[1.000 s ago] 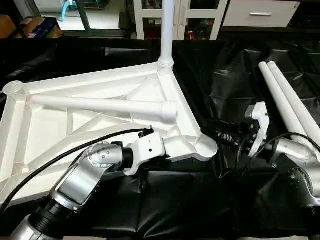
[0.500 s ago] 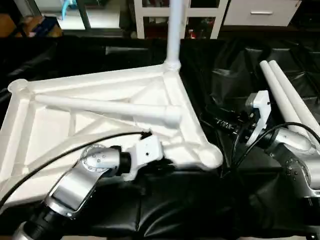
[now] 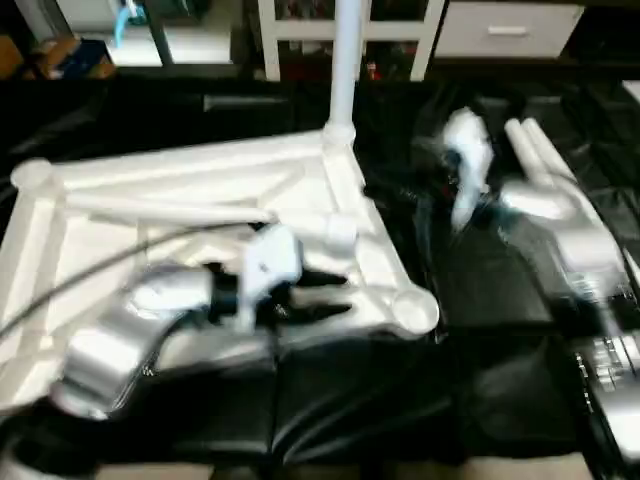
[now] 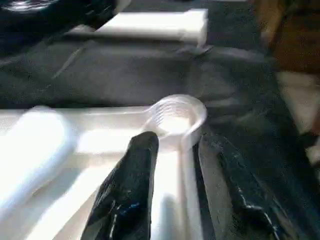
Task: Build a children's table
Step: Insert table leg to table base
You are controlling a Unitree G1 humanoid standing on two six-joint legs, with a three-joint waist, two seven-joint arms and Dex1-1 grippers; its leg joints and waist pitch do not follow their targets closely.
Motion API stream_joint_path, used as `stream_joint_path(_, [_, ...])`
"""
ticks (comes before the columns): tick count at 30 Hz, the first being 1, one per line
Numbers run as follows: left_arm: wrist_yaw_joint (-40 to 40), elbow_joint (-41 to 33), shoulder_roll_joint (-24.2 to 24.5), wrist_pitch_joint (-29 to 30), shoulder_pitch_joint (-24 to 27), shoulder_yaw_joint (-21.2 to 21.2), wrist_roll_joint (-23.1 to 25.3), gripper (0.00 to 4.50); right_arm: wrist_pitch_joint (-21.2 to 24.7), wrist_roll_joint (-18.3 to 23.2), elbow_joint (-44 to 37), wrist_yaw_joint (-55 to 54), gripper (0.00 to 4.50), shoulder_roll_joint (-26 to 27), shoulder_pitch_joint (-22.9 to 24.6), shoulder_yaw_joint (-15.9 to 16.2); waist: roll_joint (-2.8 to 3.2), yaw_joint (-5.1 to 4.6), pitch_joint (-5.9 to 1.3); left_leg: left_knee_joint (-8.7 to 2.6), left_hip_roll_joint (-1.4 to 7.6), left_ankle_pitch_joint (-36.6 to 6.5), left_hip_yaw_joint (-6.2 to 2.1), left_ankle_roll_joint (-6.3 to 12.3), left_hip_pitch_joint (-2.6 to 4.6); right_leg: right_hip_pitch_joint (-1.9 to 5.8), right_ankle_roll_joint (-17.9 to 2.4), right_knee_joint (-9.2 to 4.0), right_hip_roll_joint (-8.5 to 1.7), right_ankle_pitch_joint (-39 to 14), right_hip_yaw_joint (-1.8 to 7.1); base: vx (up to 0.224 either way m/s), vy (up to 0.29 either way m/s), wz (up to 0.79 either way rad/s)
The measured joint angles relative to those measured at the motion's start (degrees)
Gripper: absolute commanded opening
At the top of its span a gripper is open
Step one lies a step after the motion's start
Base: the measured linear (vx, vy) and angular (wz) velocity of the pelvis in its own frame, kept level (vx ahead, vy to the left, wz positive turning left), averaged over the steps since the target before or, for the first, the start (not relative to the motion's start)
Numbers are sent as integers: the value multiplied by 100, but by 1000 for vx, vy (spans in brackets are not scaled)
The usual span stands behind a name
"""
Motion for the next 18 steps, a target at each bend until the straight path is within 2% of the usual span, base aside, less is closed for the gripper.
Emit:
stream_joint_path(3, [150, 45, 272, 24, 161, 134, 218, 218, -182, -338, 1279, 408, 239, 252, -780, 291, -67, -24, 31, 16, 1, -9, 12, 15, -41, -43, -1, 3, -2, 0, 7, 0, 0, 0])
stream_joint_path(5, [232, 41, 308, 61, 174, 177, 294, 230, -294, -426, 1607, 561, 263, 323, -955, 336, -124, 10, 53, 35, 6, -11, 8, 21, -100, -104, -2, 23, -1, 0, 0, 0, 0, 0])
stream_joint_path(7, [325, -9, 393, 168, 286, 244, 326, 230, -331, -512, 2031, 676, 276, 494, -1183, 434, -177, 37, 85, 63, 7, -22, 19, 39, -120, -139, -29, 77, -3, -16, 12, 0, 0, 0])
stream_joint_path(9, [388, -156, 534, 296, 440, 345, 320, 230, -419, -531, 2499, 744, 294, 697, -1489, 417, -252, 38, 134, 71, 17, -20, 24, 37, -151, -181, -29, 99, -1, -16, 13, 0, 0, 0])
stream_joint_path(10, [439, -298, 594, 408, 584, 418, 309, 230, -506, -539, 2842, 747, 304, 835, -1727, 358, -312, 18, 176, 81, 27, -19, 24, 35, -158, -190, -30, 112, 5, -16, 11, 0, 0, 0])
stream_joint_path(13, [492, -695, 717, 659, 928, 525, 222, 230, -743, -564, 3345, 644, 327, 1061, -2199, 197, -415, 12, 301, 86, 37, -9, 27, 18, -153, -191, -34, 125, 7, -18, 7, 0, 0, 0])
stream_joint_path(18, [545, -1141, 823, 866, 1176, 756, 115, 230, -1035, -751, 3682, 358, 369, 1405, -2367, 193, -451, 98, 445, 83, 34, -1, 39, 4, -152, -188, -37, 122, -2, -17, 11, 0, 0, 0])
